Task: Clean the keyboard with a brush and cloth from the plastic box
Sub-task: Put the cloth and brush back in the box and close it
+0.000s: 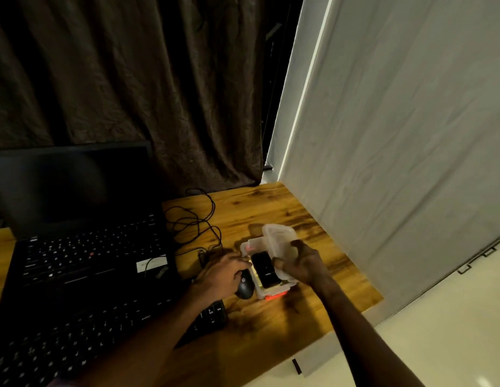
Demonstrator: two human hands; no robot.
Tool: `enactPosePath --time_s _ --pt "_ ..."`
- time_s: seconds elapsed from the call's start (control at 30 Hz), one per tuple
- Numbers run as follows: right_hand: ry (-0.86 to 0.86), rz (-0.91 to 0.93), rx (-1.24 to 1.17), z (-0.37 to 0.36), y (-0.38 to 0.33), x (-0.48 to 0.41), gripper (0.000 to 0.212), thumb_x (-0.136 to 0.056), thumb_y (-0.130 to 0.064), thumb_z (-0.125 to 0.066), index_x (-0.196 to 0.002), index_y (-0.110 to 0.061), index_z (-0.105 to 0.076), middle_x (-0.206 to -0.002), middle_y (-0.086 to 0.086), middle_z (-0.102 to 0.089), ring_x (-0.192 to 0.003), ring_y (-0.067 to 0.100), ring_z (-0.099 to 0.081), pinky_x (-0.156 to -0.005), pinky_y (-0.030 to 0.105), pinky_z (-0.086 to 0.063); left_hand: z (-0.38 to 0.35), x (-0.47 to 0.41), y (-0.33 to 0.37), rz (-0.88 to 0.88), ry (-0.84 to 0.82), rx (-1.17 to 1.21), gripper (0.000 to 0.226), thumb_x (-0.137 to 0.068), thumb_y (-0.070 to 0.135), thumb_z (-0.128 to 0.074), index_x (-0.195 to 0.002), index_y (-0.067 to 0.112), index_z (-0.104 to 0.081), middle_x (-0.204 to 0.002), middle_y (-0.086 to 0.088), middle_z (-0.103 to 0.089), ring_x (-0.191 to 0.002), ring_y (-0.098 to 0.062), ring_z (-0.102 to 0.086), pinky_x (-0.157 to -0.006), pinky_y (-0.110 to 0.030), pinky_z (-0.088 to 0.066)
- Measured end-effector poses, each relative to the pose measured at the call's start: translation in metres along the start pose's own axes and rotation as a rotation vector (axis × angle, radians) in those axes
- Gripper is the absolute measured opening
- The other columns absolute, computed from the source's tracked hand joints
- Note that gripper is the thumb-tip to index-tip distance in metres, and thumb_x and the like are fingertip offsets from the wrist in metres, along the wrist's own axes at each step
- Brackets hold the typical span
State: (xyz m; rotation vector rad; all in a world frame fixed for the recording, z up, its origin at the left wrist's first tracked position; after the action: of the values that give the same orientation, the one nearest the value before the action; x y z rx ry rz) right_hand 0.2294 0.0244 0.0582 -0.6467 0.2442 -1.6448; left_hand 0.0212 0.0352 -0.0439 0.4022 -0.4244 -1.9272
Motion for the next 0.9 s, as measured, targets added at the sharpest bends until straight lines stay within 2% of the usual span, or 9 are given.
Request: enactPosePath --time_s 0.07,0.13,0.2,0.3,0.43,0.6,0.73,0.83,0.9 --pt "-0.017 0.052 0.022 -0.019 0.008 -0.008 0.087 -0.069 -0.059 -0.078 -0.139 -0.015 -0.051 -0.134 0.009 -0.061 -0.125 0.03 -0.056 -0.103 0.038 -0.049 0.0 0.002 0.0 0.026 -0.003 0.084 0.045 -0.091 0.016 -0.049 -0.127 0.04 -0.062 -0.134 0.011 -0.059 -0.124 -0.007 -0.052 -0.105 -0.03 -0.046" --pt "-0.02 0.081 0.074 -0.035 0.008 -0.01 0.097 -0.058 -0.074 -0.067 -0.138 -0.022 -0.051 -0.133 0.008 -0.059 -0.123 0.031 -0.054 -0.099 0.036 -0.05 0.0 0.003 0.001 0.056 0.038 0.147 0.045 -0.092 0.012 -0.049 -0.123 0.038 -0.066 -0.126 0.01 -0.067 -0.101 0.005 -0.06 -0.091 -0.011 -0.047" --pt "-0.011 0.115 0.142 -0.047 0.007 -0.009 0.09 -0.062 -0.072 -0.067 -0.138 -0.027 -0.049 -0.133 0.008 -0.055 -0.123 0.033 -0.049 -0.098 0.038 -0.049 0.002 0.002 0.0 0.13 0.129 0.183 0.039 -0.092 0.006 -0.052 -0.118 0.027 -0.073 -0.116 0.009 -0.072 -0.084 0.01 -0.06 -0.078 0.0 -0.043" --pt "-0.021 0.11 0.242 -0.06 0.012 -0.009 0.079 -0.074 -0.062 -0.071 -0.142 -0.033 -0.044 -0.144 0.009 -0.045 -0.13 0.034 -0.04 -0.103 0.041 -0.044 0.004 0.002 -0.005 0.227 0.214 0.219 0.033 -0.092 0.007 -0.053 -0.114 0.021 -0.075 -0.114 0.008 -0.072 -0.104 -0.002 -0.064 -0.088 -0.002 -0.036" --pt "0.017 0.164 0.281 -0.071 0.02 -0.009 0.079 -0.076 -0.065 -0.067 -0.145 -0.04 -0.038 -0.158 0.01 -0.03 -0.136 0.034 -0.035 -0.107 0.041 -0.039 0.011 -0.006 -0.007 0.312 0.257 0.233 0.032 -0.093 0.008 -0.054 -0.115 0.021 -0.074 -0.111 0.007 -0.073 -0.097 -0.012 -0.067 -0.081 -0.014 -0.042" --pt "0.008 0.18 0.19 -0.079 0.036 -0.017 0.086 -0.075 -0.072 -0.066 -0.15 -0.049 -0.03 -0.164 0.009 -0.024 -0.152 0.03 -0.017 -0.116 0.038 -0.034 0.011 -0.031 -0.004 0.401 0.206 0.361 0.027 -0.095 0.016 -0.059 -0.121 0.019 -0.068 -0.121 0.003 -0.069 -0.112 -0.015 -0.063 -0.094 -0.023 -0.046" --pt "-0.012 0.187 0.053 -0.079 0.038 -0.013 0.095 -0.069 -0.079 -0.058 -0.153 -0.041 -0.034 -0.166 0.017 -0.009 -0.154 0.033 -0.008 -0.121 0.039 -0.026 0.006 -0.053 0.007 0.394 0.118 0.345 0.024 -0.098 0.022 -0.058 -0.117 0.012 -0.067 -0.118 -0.003 -0.067 -0.11 -0.021 -0.061 -0.09 -0.022 -0.043" --pt "-0.055 0.202 -0.032 -0.076 0.05 -0.018 0.074 -0.082 -0.05 -0.056 -0.151 -0.029 -0.04 -0.164 0.021 -0.015 -0.152 0.036 -0.018 -0.121 0.039 -0.028 -0.001 -0.069 0.012 0.413 0.019 0.381 0.024 -0.097 0.018 -0.06 -0.107 -0.002 -0.066 -0.106 -0.019 -0.067 -0.1 -0.029 -0.064 -0.072 -0.028 -0.04" --pt "-0.063 0.216 -0.149 -0.065 0.06 -0.022 0.06 -0.091 -0.016 -0.058 -0.149 -0.02 -0.043 -0.159 0.014 -0.032 -0.145 0.027 -0.033 -0.116 0.024 -0.033 0.0 -0.077 0.012 0.434 -0.017 0.362 0.029 -0.095 0.022 -0.064 -0.11 -0.003 -0.067 -0.105 -0.019 -0.067 -0.1 -0.029 -0.063 -0.07 -0.03 -0.041"
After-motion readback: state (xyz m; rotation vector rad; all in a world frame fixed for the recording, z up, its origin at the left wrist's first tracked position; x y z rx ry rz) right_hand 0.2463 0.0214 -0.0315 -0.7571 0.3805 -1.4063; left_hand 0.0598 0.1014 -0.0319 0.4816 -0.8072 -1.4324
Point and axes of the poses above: each hand's wrist, its own x-axis away from the middle knuckle, its own z-axis out of the back of the hand, y = z × x, the point moved 1 cm from there along -x, towards the middle knuckle
